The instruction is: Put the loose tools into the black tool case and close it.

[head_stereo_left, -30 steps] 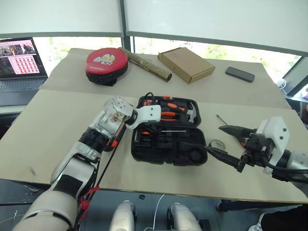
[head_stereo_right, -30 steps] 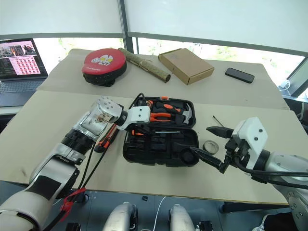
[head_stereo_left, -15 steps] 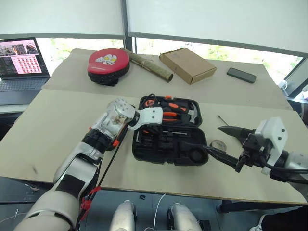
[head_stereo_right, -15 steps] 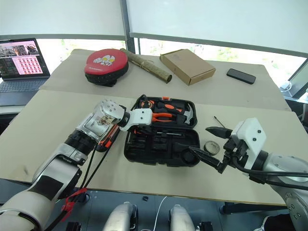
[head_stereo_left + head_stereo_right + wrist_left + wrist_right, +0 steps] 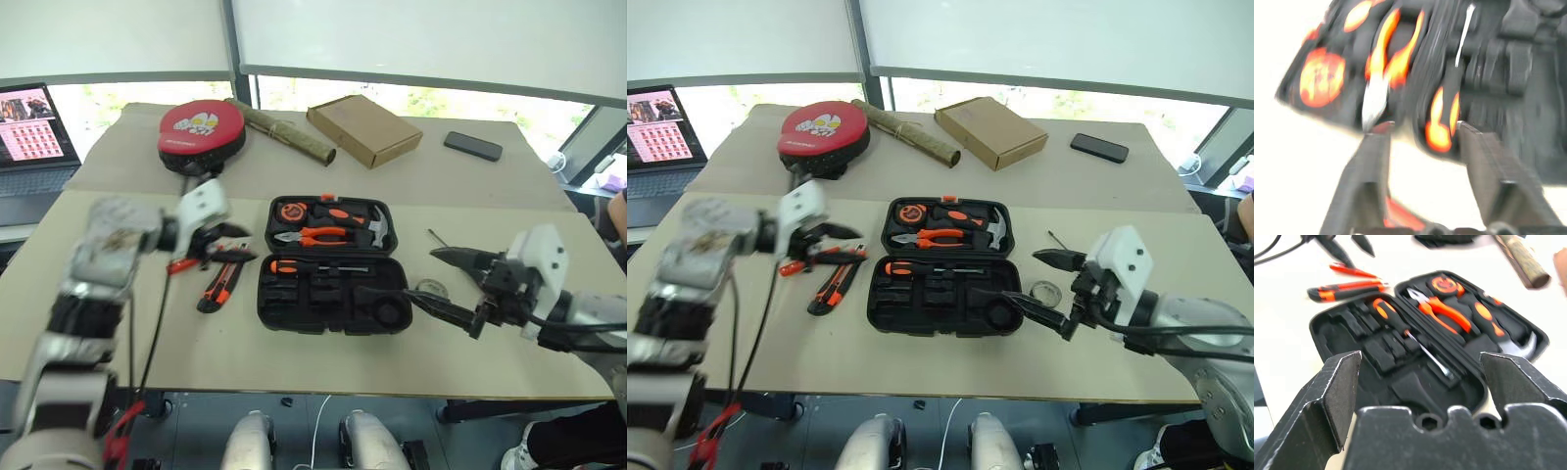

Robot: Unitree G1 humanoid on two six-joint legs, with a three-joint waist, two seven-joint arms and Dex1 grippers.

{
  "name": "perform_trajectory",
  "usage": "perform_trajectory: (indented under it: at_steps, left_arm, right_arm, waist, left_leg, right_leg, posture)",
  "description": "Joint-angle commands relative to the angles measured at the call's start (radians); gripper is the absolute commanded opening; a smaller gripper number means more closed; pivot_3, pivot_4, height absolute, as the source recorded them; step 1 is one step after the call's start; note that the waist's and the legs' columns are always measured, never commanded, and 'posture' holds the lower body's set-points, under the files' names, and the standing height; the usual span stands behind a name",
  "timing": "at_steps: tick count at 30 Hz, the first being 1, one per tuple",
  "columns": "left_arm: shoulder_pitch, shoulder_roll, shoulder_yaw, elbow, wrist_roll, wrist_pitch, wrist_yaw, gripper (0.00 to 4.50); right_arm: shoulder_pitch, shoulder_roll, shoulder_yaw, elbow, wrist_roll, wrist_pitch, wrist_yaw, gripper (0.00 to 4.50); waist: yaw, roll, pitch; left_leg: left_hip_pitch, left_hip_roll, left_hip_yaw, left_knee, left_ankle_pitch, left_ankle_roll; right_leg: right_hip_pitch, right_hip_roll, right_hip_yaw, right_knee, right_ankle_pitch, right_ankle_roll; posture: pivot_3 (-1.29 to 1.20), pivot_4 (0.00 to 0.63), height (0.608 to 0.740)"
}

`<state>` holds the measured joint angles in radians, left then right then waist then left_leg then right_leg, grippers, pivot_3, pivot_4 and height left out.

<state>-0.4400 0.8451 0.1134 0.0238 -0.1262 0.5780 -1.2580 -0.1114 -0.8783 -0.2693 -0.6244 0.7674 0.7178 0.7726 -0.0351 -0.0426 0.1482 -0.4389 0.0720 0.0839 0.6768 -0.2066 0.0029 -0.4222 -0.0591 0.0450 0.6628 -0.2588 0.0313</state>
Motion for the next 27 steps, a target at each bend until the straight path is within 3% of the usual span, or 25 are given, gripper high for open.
perform_trajectory:
  at_steps: [1, 2, 6, 11, 15, 20, 27]
  left_arm:
    - [0.188, 0.077, 0.226, -0.123, -0.05, 0.032, 0.047, 4.19]
    - [0.24, 0.087, 0.27, -0.134, -0.062, 0.036, 0.054, 4.47]
    - [0.368, 0.107, 0.366, -0.114, -0.074, -0.009, 0.085, 4.47]
    - [0.33, 0.147, 0.299, -0.064, -0.074, -0.055, 0.096, 4.47]
    - [0.104, 0.154, 0.117, 0.095, -0.027, -0.12, 0.081, 4.47]
    - [-0.208, 0.092, -0.126, 0.423, 0.114, -0.263, 0.063, 4.47]
    - [-0.475, -0.027, -0.283, 0.808, 0.233, -0.438, 0.057, 4.47]
  right_arm:
    - [-0.094, -0.011, 0.074, 0.059, -0.014, -0.032, 0.079, 4.5]
    - [-0.119, -0.009, 0.094, 0.078, -0.02, -0.037, 0.094, 4.5]
    - [-0.203, 0.008, 0.167, 0.143, -0.053, -0.06, 0.144, 4.5]
    - [-0.229, 0.023, 0.191, 0.143, -0.061, -0.059, 0.161, 4.5]
    - [-0.202, 0.019, 0.171, 0.099, -0.045, -0.046, 0.152, 4.5]
    - [-0.147, 0.006, 0.118, 0.001, 0.004, -0.012, 0.115, 4.5]
    - [-0.086, 0.011, 0.061, -0.11, 0.052, 0.03, 0.015, 4.5]
  waist:
    - [0.008, -0.001, 0.0]
    - [0.015, -0.001, 0.001]
    - [0.039, -0.001, 0.001]
    - [0.053, -0.001, 0.001]
    - [0.059, -0.001, 0.001]
    - [0.056, -0.001, 0.001]
    - [0.045, -0.002, 0.001]
  left_leg:
    - [0.0, 0.0, 0.0, 0.0, 0.0, 0.0]
    - [0.0, 0.0, 0.0, 0.0, 0.0, 0.0]
    - [0.0, 0.0, 0.002, 0.001, 0.0, -0.001]
    - [0.0, 0.0, 0.002, 0.001, 0.0, -0.001]
    - [0.0, 0.0, 0.002, 0.001, 0.001, -0.001]
    - [-0.001, 0.0, 0.003, 0.001, 0.001, -0.001]
    - [-0.001, -0.001, 0.003, 0.001, 0.001, -0.001]
  right_leg:
    - [0.0, 0.0, 0.0, 0.0, 0.0, 0.0]
    - [0.0, -0.001, -0.001, 0.0, 0.0, 0.0]
    - [0.0, -0.003, -0.002, -0.001, 0.0, 0.0]
    - [0.0, -0.003, -0.003, -0.001, -0.001, -0.001]
    - [0.0, -0.002, -0.003, 0.0, -0.001, -0.002]
    - [0.0, -0.001, -0.003, 0.0, -0.001, -0.002]
    - [0.0, -0.001, -0.003, 0.0, -0.001, -0.001]
  posture:
    - [0.0, 0.15, 0.74]
    - [0.0, 0.15, 0.74]
    - [0.0, 0.15, 0.74]
    - [0.0, 0.15, 0.74]
    - [0.0, 0.15, 0.74]
    - [0.0, 0.15, 0.74]
    - [0.0, 0.15, 0.74]
